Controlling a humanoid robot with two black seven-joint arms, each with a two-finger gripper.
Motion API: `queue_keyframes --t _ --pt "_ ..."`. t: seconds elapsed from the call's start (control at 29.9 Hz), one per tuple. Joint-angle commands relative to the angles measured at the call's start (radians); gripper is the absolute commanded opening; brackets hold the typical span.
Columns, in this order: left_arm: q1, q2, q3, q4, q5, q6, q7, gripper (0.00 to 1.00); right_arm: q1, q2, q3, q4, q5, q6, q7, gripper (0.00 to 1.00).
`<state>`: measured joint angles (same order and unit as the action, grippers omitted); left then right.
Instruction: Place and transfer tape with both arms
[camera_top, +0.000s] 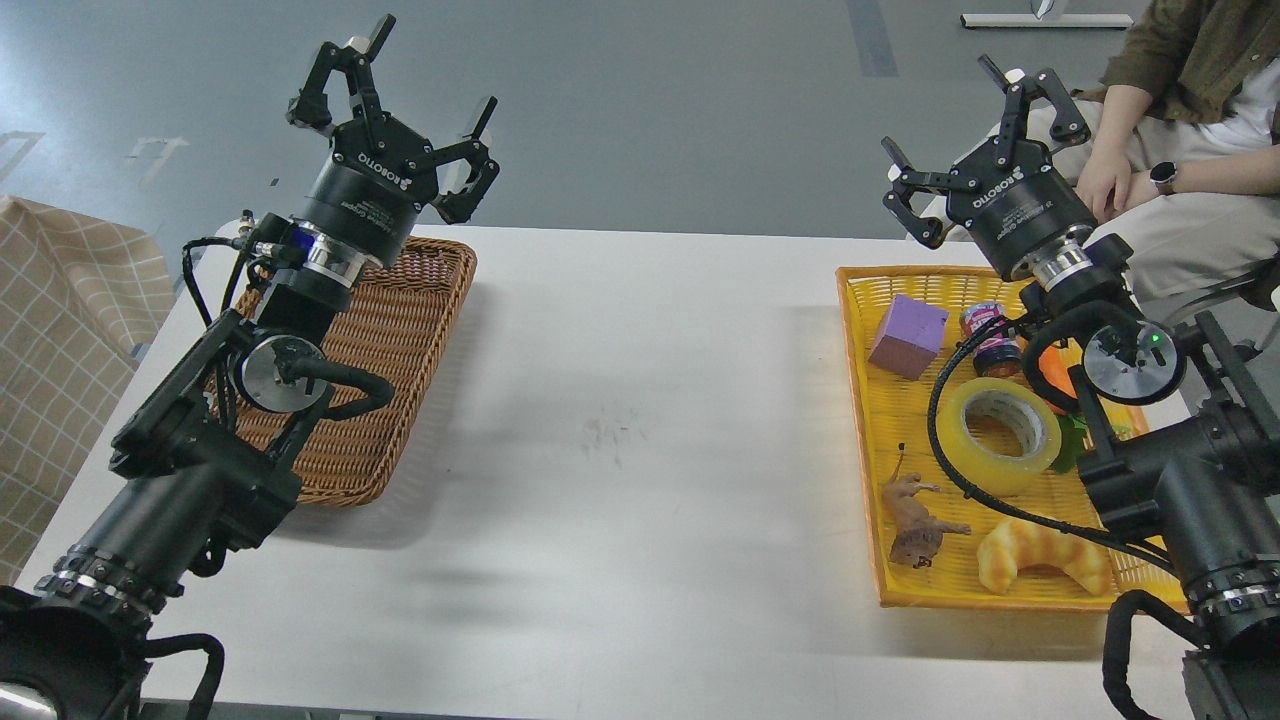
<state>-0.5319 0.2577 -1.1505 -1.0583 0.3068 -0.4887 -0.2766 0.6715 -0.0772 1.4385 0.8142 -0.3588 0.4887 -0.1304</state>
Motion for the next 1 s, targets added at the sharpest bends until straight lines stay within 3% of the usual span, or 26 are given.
queue_keyframes --t 0.0,0.97 --pt "0.001 0.002 0.000 0.000 0.000 0.000 0.000 0.98 -0.001 0.000 -0.001 0.000 0.001 0.000 0.000 1.00" --pt "0.001 0.002 0.003 0.001 -0.001 0.000 0.002 0.98 -0.004 0.010 0.000 0.014 0.003 0.000 0.008 1.00"
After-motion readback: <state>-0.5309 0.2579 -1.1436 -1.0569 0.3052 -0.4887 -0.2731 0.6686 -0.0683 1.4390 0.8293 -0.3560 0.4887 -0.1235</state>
